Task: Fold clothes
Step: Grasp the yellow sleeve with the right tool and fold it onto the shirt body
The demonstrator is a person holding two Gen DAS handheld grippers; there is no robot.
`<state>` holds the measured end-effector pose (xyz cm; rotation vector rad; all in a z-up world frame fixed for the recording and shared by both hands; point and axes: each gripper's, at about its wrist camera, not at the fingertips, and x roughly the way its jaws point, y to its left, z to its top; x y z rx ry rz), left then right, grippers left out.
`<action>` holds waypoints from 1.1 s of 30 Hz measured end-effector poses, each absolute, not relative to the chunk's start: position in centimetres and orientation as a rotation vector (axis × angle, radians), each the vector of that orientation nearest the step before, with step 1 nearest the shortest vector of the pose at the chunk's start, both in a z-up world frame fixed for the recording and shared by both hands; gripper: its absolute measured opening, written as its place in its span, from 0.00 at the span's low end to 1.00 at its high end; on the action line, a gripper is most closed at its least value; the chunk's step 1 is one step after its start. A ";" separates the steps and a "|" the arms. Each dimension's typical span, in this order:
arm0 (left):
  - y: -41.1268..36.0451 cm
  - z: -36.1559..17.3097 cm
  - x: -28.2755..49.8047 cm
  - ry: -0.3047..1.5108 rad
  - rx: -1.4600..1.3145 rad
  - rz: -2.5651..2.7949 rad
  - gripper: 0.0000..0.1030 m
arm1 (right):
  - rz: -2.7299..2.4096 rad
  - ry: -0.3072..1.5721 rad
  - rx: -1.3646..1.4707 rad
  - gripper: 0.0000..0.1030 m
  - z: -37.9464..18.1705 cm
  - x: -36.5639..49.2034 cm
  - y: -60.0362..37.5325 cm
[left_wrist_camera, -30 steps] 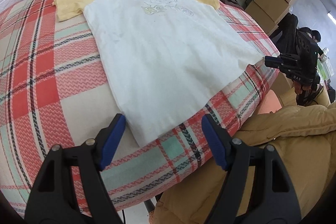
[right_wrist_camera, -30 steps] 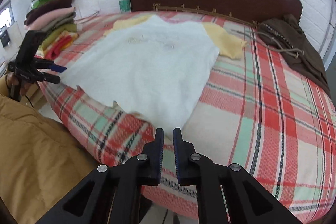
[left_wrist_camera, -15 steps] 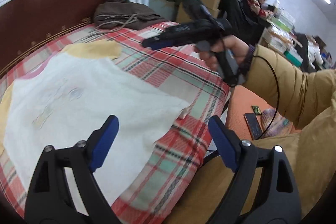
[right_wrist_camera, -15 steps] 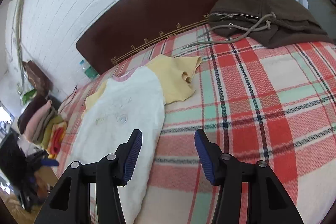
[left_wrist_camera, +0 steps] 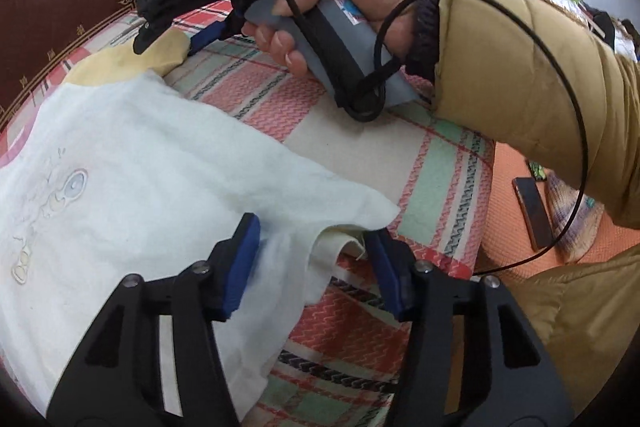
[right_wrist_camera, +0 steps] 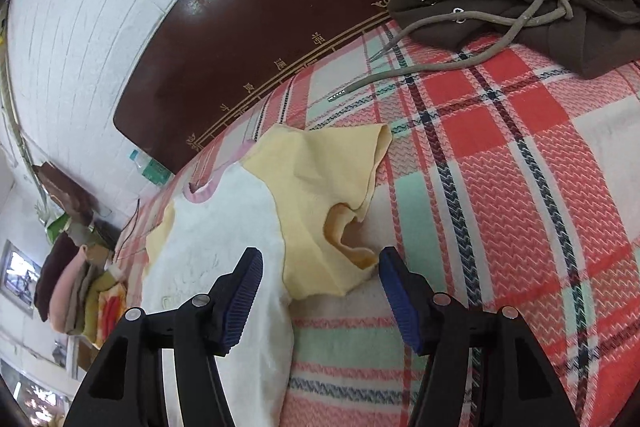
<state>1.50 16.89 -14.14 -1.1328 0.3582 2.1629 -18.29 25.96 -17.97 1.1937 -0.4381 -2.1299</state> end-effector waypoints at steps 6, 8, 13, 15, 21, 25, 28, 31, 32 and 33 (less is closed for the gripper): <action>14.8 -14.1 0.1 0.151 -1.173 2.185 0.20 | -2.142 -0.423 1.215 0.07 -18.6 -19.7 24.5; 13.9 -13.9 -0.2 0.060 -1.175 2.181 0.17 | -2.134 -0.439 1.206 0.06 -18.1 -19.9 24.2; 11.3 -12.8 -0.1 -0.153 -1.144 2.172 0.16 | -2.167 -0.377 1.062 0.06 -13.5 -19.3 22.2; 10.0 -12.5 0.0 -0.240 -1.136 2.157 0.16 | -2.177 -0.277 1.022 0.06 -11.6 -18.7 20.3; 6.7 -12.2 1.4 -0.403 -1.108 2.159 0.16 | -2.113 -0.132 0.996 0.06 -10.1 -17.2 13.9; 5.0 -12.9 2.5 -0.449 -1.125 2.178 0.16 | -2.056 -0.047 1.033 0.06 -11.6 -16.2 9.0; 3.8 -13.4 2.9 -0.477 -1.132 2.190 0.17 | -2.014 0.025 1.090 0.08 -13.7 -15.4 5.6; 2.5 -13.7 2.9 -0.490 -1.151 2.228 0.19 | -1.954 0.108 1.156 0.27 -15.4 -14.6 3.4; 2.1 -13.8 2.8 -0.493 -1.158 2.241 0.30 | -1.942 0.131 1.164 0.32 -15.6 -14.3 3.2; 1.6 -13.8 2.7 -0.491 -1.164 2.268 0.47 | -1.940 0.147 1.156 0.38 -15.5 -13.9 3.4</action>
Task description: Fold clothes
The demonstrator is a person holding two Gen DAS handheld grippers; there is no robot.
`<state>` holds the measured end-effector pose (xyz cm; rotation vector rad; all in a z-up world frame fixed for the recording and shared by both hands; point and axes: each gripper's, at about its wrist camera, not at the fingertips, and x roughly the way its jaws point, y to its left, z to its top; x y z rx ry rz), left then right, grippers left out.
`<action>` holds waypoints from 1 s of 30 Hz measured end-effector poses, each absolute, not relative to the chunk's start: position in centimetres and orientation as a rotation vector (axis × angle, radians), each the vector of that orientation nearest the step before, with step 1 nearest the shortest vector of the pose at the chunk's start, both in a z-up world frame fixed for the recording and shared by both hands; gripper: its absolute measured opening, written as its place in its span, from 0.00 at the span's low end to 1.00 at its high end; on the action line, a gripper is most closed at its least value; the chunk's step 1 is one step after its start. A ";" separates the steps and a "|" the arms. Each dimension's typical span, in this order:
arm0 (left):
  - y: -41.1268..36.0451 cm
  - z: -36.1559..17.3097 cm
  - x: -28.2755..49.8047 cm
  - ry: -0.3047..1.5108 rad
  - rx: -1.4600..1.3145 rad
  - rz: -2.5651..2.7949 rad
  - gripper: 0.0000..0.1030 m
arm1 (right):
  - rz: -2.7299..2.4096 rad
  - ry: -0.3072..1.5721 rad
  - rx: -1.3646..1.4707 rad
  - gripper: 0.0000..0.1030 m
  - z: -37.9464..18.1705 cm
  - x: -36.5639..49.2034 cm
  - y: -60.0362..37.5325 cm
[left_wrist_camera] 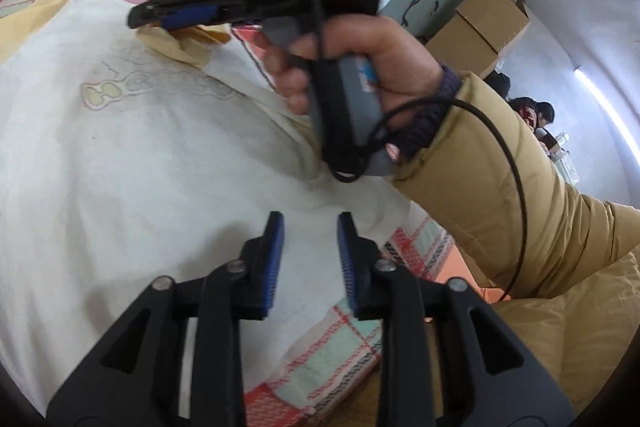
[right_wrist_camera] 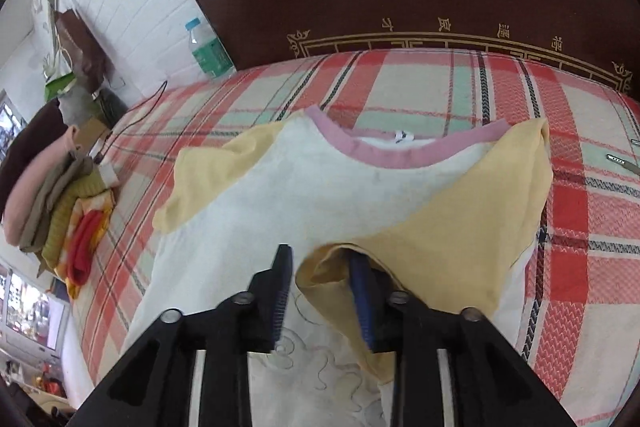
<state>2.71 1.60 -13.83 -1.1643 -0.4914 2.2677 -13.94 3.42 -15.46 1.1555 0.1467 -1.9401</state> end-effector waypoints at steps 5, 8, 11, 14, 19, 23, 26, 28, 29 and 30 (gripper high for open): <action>-0.1 -13.2 0.6 -0.460 -1.166 2.347 0.63 | -1.964 0.083 1.025 0.50 -12.2 -12.1 9.7; 0.3 -12.6 -1.7 -0.357 -1.176 2.388 0.63 | -2.063 0.104 1.012 0.58 -11.7 -11.5 14.2; 1.3 -12.1 -3.9 -0.265 -1.172 2.415 0.63 | -2.105 0.077 1.101 0.58 -13.5 -12.3 17.6; 2.3 -11.7 -5.3 -0.246 -1.152 2.423 0.63 | -2.098 0.002 1.138 0.57 -15.0 -13.8 18.2; 1.6 -12.1 -5.6 -0.303 -1.181 2.413 0.63 | -2.027 -0.043 1.146 0.51 -16.2 -16.7 14.6; 0.7 -12.7 -4.9 -0.359 -1.201 2.398 0.64 | -1.948 0.016 1.187 0.41 -17.4 -17.6 11.1; 0.0 -13.2 -4.6 -0.391 -1.213 2.387 0.64 | -1.961 0.089 1.193 0.16 -17.6 -17.6 10.2; -0.6 -13.5 -4.7 -0.417 -1.212 2.379 0.65 | -1.967 0.076 1.190 0.08 -17.0 -17.8 10.4; -0.9 -13.5 -4.7 -0.427 -1.209 2.379 0.65 | -1.973 0.069 1.174 0.08 -16.5 -17.7 10.5; -1.2 -13.5 -4.7 -0.438 -1.207 2.379 0.65 | -1.983 0.076 1.152 0.08 -15.8 -17.6 10.5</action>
